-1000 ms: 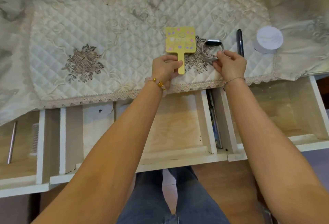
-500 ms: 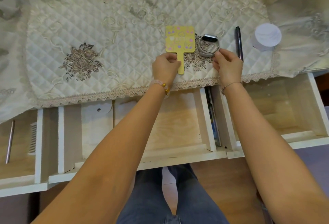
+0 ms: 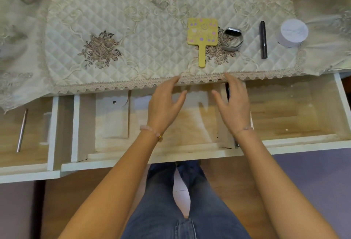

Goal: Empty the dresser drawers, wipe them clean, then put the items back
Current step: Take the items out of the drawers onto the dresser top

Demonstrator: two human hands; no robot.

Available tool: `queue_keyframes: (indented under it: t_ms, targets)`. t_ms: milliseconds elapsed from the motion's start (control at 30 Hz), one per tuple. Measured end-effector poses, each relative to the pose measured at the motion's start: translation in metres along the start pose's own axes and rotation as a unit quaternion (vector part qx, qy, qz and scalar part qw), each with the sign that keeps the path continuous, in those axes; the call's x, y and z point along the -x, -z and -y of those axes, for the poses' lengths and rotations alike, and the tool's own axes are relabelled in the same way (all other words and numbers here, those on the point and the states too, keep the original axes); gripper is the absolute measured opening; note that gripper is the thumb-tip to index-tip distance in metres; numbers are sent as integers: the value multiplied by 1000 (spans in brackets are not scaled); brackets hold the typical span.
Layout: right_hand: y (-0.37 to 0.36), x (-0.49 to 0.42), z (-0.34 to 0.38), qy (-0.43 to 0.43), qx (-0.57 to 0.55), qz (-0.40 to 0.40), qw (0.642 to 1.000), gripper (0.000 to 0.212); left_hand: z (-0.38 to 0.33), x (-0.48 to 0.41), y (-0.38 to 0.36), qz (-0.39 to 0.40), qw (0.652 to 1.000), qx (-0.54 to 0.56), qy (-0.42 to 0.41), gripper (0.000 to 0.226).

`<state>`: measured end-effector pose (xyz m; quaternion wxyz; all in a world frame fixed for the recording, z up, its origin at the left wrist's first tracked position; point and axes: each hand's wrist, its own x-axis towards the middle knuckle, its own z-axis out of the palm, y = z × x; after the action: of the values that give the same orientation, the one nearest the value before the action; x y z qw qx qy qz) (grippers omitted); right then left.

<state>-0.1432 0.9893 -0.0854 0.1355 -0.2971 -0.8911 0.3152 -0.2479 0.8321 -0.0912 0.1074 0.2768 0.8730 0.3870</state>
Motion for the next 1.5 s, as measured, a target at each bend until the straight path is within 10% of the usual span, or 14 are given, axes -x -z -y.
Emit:
queue_keyframes:
  t_ms: [800,1500]
  targets:
    - [-116,61,44,48,61,256,964,59,126,103,75,-18,973,-207,99,47]
    - [-216,34,97,-239,41,217,946,88,208,59,71,41,954,-95,282,76]
